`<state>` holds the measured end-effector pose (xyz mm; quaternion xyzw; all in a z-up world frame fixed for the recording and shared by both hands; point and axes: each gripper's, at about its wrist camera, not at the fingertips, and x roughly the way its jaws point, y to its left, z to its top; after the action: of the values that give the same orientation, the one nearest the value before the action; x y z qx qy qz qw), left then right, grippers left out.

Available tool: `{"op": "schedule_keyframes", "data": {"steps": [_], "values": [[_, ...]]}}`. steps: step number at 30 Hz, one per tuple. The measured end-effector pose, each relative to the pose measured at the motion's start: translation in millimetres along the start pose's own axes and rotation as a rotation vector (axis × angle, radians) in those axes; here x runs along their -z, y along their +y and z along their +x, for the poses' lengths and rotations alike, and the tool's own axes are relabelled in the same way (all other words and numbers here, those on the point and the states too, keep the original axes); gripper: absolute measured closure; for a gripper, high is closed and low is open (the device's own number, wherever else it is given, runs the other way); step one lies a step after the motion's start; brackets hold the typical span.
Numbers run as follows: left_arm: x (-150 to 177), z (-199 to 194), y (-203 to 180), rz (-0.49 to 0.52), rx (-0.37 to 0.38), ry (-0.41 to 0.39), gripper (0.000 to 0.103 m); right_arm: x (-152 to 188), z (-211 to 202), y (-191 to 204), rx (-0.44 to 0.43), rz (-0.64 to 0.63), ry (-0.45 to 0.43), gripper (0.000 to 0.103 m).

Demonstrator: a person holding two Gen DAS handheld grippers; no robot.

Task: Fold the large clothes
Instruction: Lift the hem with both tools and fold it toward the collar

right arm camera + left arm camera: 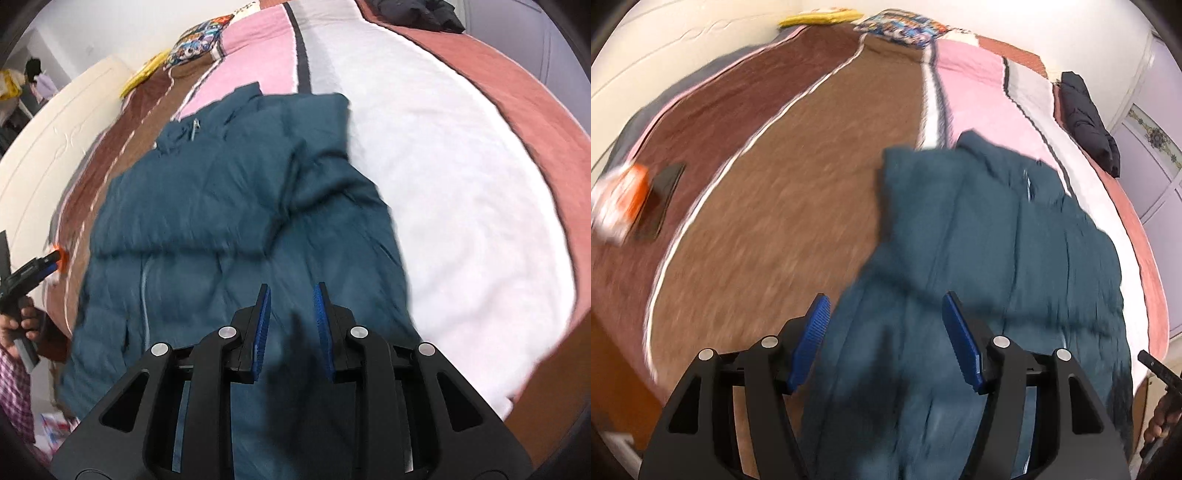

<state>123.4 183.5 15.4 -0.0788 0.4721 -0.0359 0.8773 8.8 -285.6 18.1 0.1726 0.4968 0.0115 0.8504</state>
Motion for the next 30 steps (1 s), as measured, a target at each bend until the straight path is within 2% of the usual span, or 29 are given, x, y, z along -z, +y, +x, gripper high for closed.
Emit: {"op": "schedule_keyframes", "data": {"steps": [7, 9, 12, 16, 19, 21, 25, 29, 30], "values": [[77, -35, 39, -0.076, -0.040, 0.066, 0.036, 43, -29, -15, 0.005, -0.011, 0.049, 0.070], [100, -42, 49, -0.087, -0.049, 0.095, 0.034, 53, -36, -19, -0.012, -0.008, 0.056, 0.064], [129, -46, 61, -0.129, -0.013, 0.157, 0.034, 65, -43, -24, -0.037, 0.006, 0.065, 0.060], [161, -50, 66, -0.196, 0.048, 0.202, 0.034, 79, -50, -31, -0.055, 0.027, 0.082, 0.059], [175, -49, 66, -0.221, 0.068, 0.222, 0.033, 88, -55, -35, -0.064, 0.039, 0.089, 0.057], [182, -49, 66, -0.236, 0.090, 0.231, 0.033, 94, -60, -40, -0.066, 0.045, 0.092, 0.051], [188, -45, 63, -0.272, 0.169, 0.242, 0.034, 103, -70, -54, -0.068, 0.085, 0.090, 0.049], [191, -40, 62, -0.292, 0.216, 0.253, 0.045, 111, -82, -69, -0.074, 0.130, 0.081, 0.045], [191, -41, 63, -0.298, 0.228, 0.245, 0.051, 113, -85, -73, -0.080, 0.143, 0.080, 0.042]]}}
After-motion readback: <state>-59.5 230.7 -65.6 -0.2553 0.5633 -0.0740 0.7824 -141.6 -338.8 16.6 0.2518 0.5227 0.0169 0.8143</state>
